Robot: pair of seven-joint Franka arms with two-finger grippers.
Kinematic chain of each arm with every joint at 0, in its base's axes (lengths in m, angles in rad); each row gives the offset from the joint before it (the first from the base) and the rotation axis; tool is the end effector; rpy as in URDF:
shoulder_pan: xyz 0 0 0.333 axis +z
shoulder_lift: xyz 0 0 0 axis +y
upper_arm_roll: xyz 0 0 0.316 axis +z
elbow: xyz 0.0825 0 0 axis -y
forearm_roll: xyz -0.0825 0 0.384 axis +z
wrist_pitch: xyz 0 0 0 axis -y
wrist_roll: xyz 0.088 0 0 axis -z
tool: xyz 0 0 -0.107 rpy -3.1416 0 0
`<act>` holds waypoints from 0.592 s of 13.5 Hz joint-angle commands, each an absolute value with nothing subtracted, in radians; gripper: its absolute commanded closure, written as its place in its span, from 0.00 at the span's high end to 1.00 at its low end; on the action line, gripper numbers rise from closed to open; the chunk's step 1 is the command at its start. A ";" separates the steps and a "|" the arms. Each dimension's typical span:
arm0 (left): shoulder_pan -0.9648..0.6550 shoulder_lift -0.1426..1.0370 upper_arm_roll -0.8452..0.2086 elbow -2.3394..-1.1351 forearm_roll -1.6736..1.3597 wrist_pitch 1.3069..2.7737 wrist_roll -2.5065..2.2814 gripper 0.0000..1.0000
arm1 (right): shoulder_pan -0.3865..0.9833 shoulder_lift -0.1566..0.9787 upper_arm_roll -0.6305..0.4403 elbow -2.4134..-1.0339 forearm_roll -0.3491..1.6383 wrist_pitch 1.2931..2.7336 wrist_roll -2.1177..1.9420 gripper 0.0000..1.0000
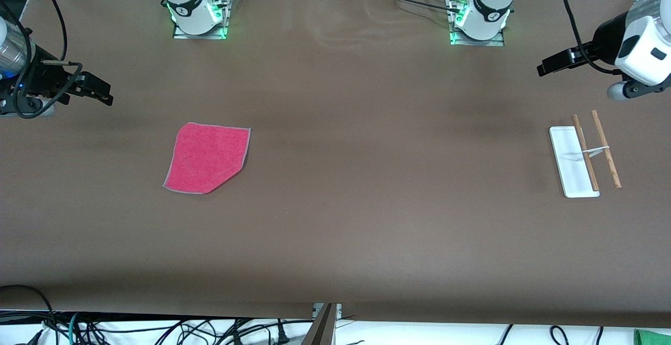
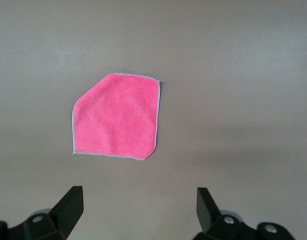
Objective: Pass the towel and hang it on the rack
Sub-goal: 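Move the right gripper toward the pink towel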
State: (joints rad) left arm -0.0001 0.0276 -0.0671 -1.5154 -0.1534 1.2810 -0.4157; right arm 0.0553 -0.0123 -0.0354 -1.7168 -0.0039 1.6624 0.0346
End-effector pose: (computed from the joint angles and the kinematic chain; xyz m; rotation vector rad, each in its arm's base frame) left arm 0.5275 -0.0545 0.6152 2.9834 0.4872 -0.4426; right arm 0.5535 0.0105 0.5700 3.1362 -0.0223 -0.0659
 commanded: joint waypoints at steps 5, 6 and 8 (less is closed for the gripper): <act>0.017 0.032 -0.080 -1.559 -0.198 1.330 -0.408 1.00 | 0.051 -0.021 -0.032 -1.710 0.009 1.654 0.035 1.00; 0.017 0.031 -0.081 -1.559 -0.193 1.331 -0.410 1.00 | 0.051 -0.021 -0.032 -1.712 0.009 1.654 0.031 1.00; 0.017 0.022 -0.078 -1.552 -0.181 1.339 -0.410 1.00 | 0.051 -0.023 -0.032 -1.712 0.009 1.652 0.028 1.00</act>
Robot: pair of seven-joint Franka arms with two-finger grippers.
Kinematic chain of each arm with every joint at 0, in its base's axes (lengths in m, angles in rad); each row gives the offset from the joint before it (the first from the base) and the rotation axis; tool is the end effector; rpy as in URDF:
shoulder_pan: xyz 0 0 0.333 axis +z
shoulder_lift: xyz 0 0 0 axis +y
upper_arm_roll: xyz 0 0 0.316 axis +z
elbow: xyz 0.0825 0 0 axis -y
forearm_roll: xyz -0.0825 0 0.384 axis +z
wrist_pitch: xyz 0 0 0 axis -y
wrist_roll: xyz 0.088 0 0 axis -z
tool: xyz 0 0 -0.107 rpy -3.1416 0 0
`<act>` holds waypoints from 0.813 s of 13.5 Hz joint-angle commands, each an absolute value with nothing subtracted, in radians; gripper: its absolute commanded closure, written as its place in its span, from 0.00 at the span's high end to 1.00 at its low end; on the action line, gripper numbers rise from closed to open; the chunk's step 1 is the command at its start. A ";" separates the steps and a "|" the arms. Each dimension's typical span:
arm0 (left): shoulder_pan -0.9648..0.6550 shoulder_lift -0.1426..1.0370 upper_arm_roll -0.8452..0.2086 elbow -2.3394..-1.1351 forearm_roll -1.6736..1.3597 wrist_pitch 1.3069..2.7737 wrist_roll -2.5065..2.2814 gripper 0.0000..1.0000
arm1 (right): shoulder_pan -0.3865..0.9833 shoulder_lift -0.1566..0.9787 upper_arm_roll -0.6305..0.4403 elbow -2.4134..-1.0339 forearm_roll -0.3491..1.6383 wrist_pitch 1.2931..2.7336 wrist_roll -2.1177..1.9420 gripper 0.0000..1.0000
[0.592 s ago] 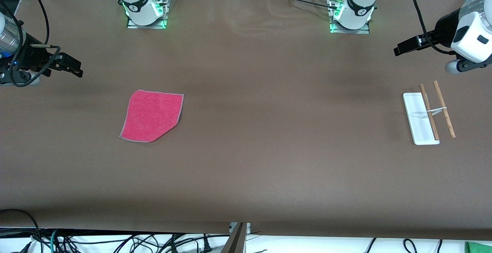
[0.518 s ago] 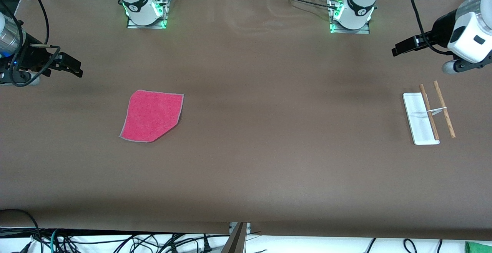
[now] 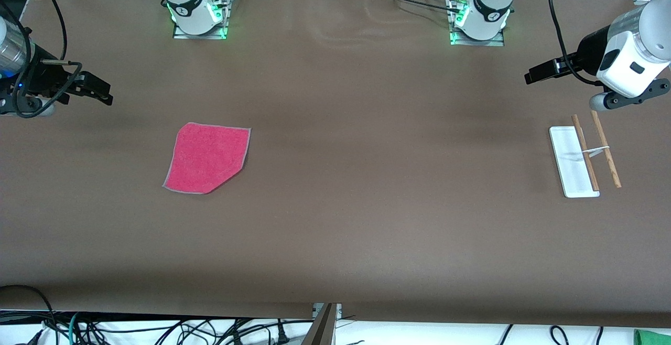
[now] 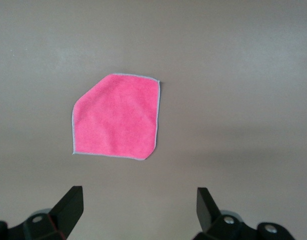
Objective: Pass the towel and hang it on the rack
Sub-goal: 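Move the right gripper toward the pink towel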
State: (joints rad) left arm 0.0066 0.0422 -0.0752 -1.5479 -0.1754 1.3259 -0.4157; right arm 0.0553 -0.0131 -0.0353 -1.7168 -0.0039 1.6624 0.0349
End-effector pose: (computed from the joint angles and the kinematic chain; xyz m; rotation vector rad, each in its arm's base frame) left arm 0.5356 -0.0578 0.5961 2.9587 0.4878 -0.4511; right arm 0.5533 0.0106 0.5704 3.1363 -0.0227 -0.0646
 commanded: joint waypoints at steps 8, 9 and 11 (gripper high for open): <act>0.017 0.000 -0.084 -1.554 -0.140 1.361 -0.408 1.00 | 0.051 -0.021 -0.034 -1.710 0.009 1.649 0.025 1.00; 0.017 0.000 -0.084 -1.554 -0.132 1.362 -0.408 1.00 | 0.051 -0.021 -0.032 -1.712 0.009 1.651 0.025 1.00; 0.015 -0.002 -0.087 -1.552 -0.114 1.362 -0.408 1.00 | 0.051 -0.021 -0.032 -1.712 0.009 1.651 0.025 1.00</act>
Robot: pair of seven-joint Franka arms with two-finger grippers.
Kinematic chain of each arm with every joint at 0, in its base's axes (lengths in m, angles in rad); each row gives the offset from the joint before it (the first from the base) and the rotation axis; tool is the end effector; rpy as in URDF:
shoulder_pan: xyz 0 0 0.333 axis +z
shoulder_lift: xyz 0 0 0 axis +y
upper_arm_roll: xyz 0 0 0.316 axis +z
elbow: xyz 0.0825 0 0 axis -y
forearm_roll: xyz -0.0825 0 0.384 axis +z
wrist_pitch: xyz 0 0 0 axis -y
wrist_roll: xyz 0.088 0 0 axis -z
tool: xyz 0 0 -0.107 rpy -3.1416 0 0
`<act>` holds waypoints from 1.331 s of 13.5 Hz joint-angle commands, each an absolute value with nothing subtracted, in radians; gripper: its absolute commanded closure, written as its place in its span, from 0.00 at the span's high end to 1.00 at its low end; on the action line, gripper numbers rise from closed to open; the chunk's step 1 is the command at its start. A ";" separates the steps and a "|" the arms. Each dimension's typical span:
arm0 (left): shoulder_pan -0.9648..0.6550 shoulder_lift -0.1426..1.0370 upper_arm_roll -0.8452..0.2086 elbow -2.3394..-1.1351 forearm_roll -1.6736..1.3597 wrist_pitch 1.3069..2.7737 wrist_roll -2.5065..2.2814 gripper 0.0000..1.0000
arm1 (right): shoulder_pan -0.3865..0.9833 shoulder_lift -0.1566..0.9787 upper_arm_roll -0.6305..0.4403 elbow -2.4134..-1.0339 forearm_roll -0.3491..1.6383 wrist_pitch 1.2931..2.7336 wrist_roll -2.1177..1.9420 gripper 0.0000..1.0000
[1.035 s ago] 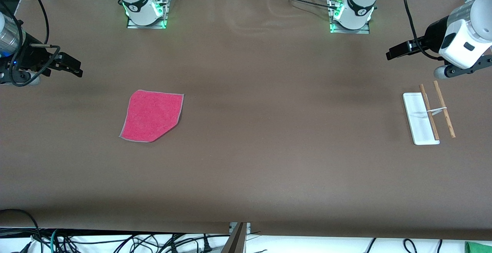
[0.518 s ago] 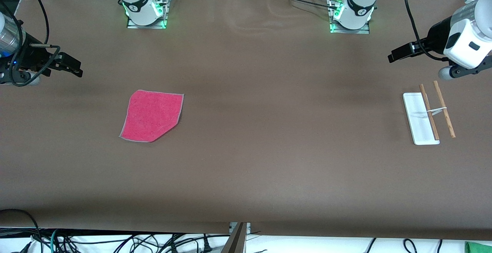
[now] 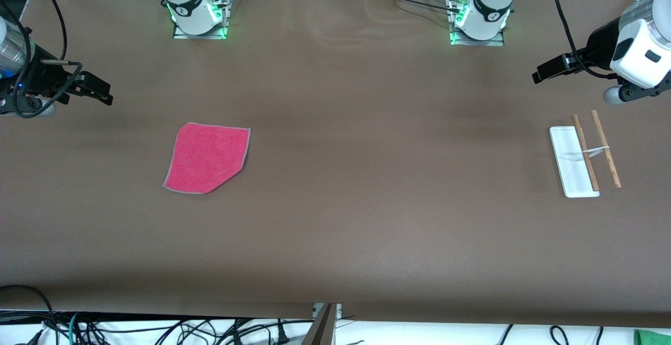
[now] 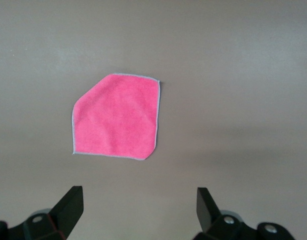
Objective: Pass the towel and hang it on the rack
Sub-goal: 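Move the right gripper toward the pink towel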
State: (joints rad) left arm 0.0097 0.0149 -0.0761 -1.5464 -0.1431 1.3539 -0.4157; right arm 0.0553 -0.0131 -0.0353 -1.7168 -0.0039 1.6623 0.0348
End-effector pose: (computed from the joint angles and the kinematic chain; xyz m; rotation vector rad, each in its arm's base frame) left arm 0.5321 -0.0527 0.6124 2.9888 0.5021 -0.3584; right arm 0.5533 0.0106 0.5704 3.1363 -0.0225 -0.0648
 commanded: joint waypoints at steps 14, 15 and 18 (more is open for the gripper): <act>0.015 0.000 -0.084 -1.549 -0.115 1.353 -0.410 1.00 | 0.046 0.078 -0.038 -1.707 -0.008 1.649 -0.185 1.00; 0.015 0.000 -0.084 -1.549 -0.115 1.351 -0.410 1.00 | 0.046 0.098 -0.038 -1.707 -0.008 1.651 -0.189 1.00; 0.011 0.002 -0.086 -1.548 -0.115 1.354 -0.410 1.00 | 0.023 0.181 -0.038 -1.707 0.005 1.673 -0.189 1.00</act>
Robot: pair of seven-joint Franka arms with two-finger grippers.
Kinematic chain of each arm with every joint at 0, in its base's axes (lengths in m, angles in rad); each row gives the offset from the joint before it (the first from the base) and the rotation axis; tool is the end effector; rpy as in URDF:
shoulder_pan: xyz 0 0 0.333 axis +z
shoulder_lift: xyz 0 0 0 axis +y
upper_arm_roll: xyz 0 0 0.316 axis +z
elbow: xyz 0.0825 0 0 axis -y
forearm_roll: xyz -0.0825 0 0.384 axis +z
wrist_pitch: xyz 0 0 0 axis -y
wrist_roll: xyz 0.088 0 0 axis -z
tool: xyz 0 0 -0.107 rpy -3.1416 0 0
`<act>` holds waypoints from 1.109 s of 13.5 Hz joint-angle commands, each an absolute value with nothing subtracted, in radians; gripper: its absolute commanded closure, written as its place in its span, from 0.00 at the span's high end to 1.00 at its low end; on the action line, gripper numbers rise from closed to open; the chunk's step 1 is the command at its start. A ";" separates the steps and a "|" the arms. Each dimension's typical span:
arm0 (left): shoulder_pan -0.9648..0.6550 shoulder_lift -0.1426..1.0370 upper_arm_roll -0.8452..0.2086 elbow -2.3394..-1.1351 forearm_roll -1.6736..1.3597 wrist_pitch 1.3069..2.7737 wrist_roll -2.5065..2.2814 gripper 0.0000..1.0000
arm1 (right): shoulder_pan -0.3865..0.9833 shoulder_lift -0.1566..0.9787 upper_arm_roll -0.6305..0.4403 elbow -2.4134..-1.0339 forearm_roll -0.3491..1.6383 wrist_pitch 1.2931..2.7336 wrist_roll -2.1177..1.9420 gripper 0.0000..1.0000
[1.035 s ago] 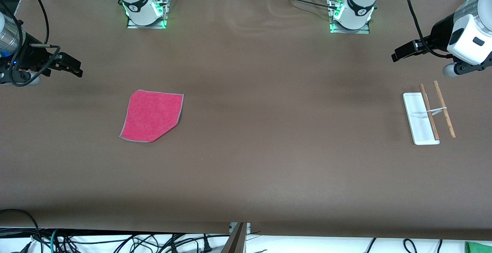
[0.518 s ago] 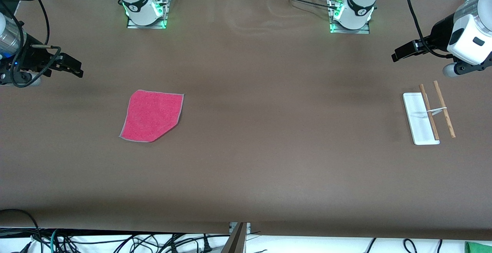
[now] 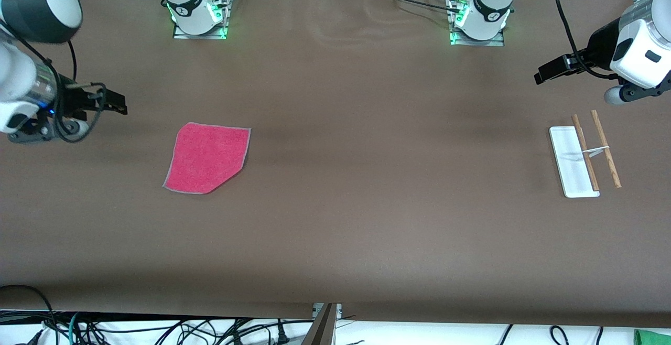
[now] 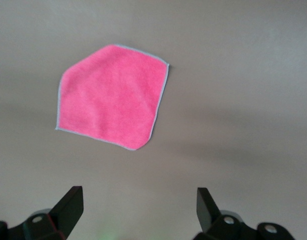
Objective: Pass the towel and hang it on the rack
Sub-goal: 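Move the right gripper toward the pink towel, then lower the right gripper onto the towel edge and close it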
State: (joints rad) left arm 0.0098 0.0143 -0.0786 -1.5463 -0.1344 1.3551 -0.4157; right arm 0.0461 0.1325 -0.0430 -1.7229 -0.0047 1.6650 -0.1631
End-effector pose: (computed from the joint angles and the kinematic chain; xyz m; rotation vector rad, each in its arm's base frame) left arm 0.5321 -0.0529 0.6126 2.9979 0.5016 -0.3536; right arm 0.5814 0.0024 0.4850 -3.1116 -0.2603 0.2983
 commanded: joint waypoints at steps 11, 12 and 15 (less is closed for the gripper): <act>0.012 0.002 -0.084 -1.545 -0.115 1.353 -0.410 1.00 | 0.025 0.472 -0.035 -1.713 0.009 2.038 -0.397 1.00; 0.012 0.002 -0.084 -1.546 -0.115 1.353 -0.410 1.00 | 0.022 0.488 -0.035 -1.716 0.009 2.064 -0.425 1.00; 0.012 0.002 -0.084 -1.546 -0.115 1.353 -0.410 1.00 | 0.024 0.531 -0.031 -1.720 0.011 2.117 -0.442 1.00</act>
State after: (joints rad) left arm 0.0100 0.0123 -0.0787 -1.5458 -0.1344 1.3551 -0.4157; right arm 0.0324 0.5172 -0.0425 -1.7237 -0.0041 2.0949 -0.4104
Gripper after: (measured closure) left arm 0.000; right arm 0.000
